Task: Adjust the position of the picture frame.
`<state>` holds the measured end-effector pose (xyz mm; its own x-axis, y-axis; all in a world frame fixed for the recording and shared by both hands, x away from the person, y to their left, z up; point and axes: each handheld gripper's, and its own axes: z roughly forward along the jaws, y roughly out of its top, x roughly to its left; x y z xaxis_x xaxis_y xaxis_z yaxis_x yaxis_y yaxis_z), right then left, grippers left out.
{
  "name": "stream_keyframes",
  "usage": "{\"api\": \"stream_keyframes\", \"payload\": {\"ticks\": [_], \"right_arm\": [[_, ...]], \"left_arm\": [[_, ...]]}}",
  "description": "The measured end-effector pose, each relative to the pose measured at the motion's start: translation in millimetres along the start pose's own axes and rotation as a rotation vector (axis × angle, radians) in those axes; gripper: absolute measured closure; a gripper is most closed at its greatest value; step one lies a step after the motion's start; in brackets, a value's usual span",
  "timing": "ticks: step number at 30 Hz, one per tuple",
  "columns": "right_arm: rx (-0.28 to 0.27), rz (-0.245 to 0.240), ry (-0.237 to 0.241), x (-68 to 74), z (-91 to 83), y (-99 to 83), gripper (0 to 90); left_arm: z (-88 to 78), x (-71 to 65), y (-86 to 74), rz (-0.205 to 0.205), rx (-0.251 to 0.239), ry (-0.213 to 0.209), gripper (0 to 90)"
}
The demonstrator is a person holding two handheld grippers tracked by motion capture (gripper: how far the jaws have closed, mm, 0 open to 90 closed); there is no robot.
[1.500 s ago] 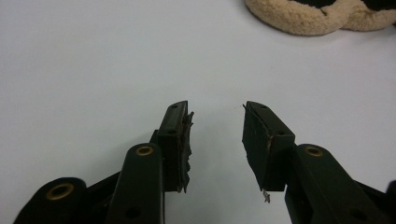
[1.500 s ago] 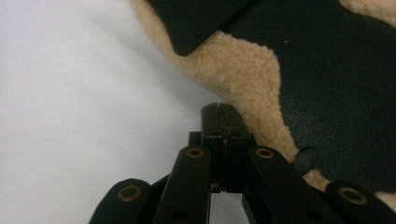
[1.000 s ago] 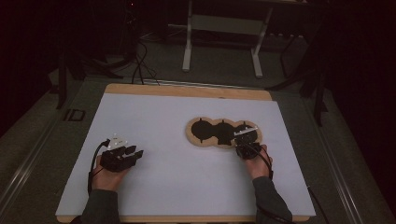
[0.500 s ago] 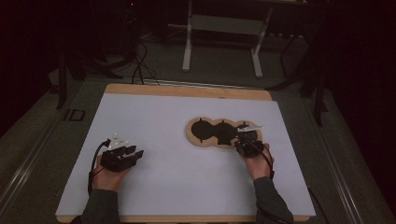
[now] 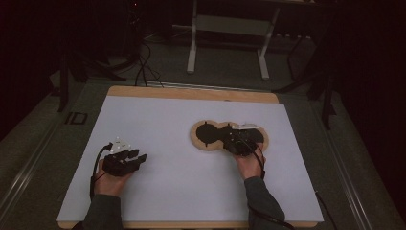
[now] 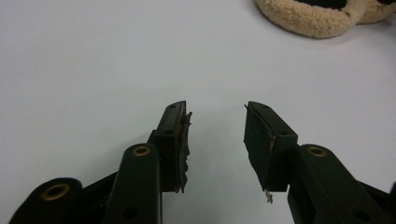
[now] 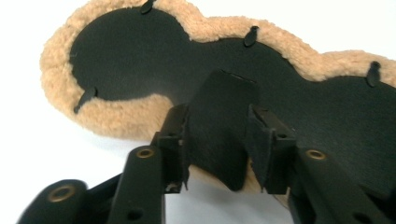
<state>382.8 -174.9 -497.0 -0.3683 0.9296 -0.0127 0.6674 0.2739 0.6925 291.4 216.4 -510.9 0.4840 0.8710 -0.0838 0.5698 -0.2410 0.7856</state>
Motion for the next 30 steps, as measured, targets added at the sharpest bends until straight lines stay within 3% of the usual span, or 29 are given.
{"api": "stream_keyframes", "payload": {"ticks": [6,15,18,21,25,30], "right_arm": [[0.002,0.02,-0.002,1.8,4.1,0.8,54.9],[-0.006,-0.003,0.049,-0.2,4.1,-3.5,44.5],[0.003,-0.024,0.07,-1.3,4.9,-3.3,36.5],[0.014,-0.014,0.065,-4.0,6.5,-3.2,34.0],[0.02,-0.016,0.079,-6.3,10.3,-6.4,34.2],[0.013,-0.029,0.063,-2.8,10.2,-7.7,35.0]], "left_arm": [[0.2,-0.1,0.1,0.002,0.001,-0.001,59.7],[0.9,-1.1,0.1,0.006,0.004,0.003,59.5],[1.2,-1.5,0.0,0.01,0.005,0.004,59.4],[1.3,-1.4,0.0,0.009,0.005,0.004,59.3],[1.5,-1.3,0.0,0.01,0.005,0.004,59.1],[2.5,-2.4,0.1,0.016,0.01,0.007,58.8]]}}
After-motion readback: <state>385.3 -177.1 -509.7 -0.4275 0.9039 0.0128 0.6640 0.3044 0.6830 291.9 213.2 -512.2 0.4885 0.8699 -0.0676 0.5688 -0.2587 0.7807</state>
